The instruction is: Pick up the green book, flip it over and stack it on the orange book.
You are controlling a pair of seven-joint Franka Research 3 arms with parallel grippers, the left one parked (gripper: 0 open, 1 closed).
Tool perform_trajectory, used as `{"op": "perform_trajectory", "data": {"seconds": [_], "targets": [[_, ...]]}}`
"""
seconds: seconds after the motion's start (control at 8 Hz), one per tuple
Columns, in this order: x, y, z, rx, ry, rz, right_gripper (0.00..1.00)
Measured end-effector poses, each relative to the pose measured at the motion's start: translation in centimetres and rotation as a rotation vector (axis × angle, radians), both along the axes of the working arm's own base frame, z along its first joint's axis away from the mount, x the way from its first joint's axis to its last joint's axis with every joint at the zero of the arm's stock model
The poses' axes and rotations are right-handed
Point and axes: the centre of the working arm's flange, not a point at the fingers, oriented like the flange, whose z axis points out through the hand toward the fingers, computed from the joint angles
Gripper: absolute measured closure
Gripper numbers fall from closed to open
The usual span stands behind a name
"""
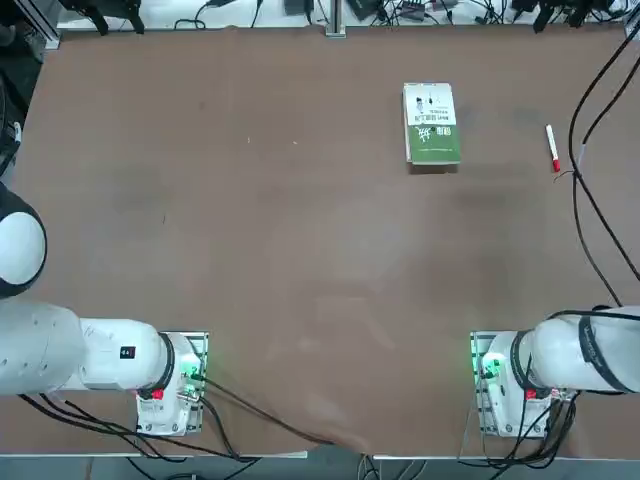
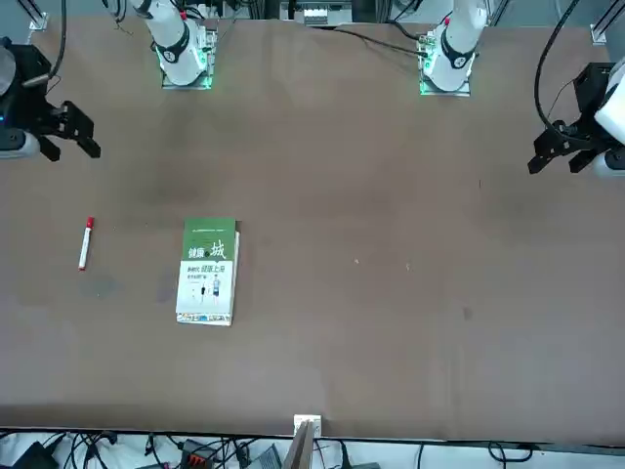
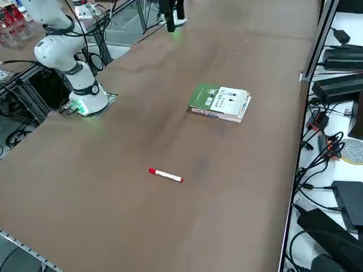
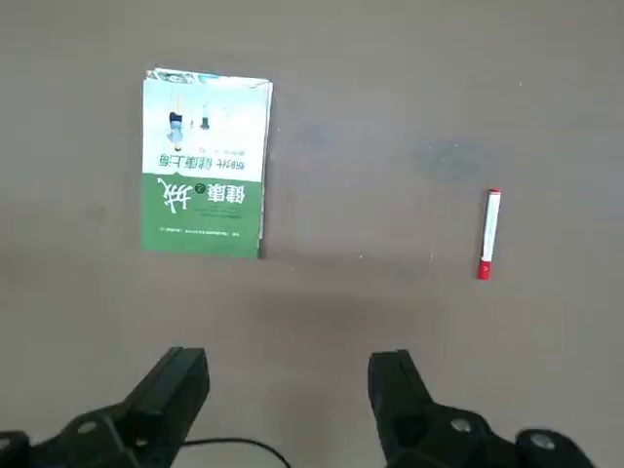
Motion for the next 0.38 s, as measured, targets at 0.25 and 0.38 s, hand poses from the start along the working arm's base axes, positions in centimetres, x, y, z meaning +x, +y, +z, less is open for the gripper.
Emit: {"op": "perform_trajectory", "data": {"seconds": [0.25,0.38], "targets": [[-0.03,-1.44,-0.01,0.002,0.003,-0.026,0.00],[-0.01,-1.70,0.01,0.002,0.002,-0.030,0.00]]}}
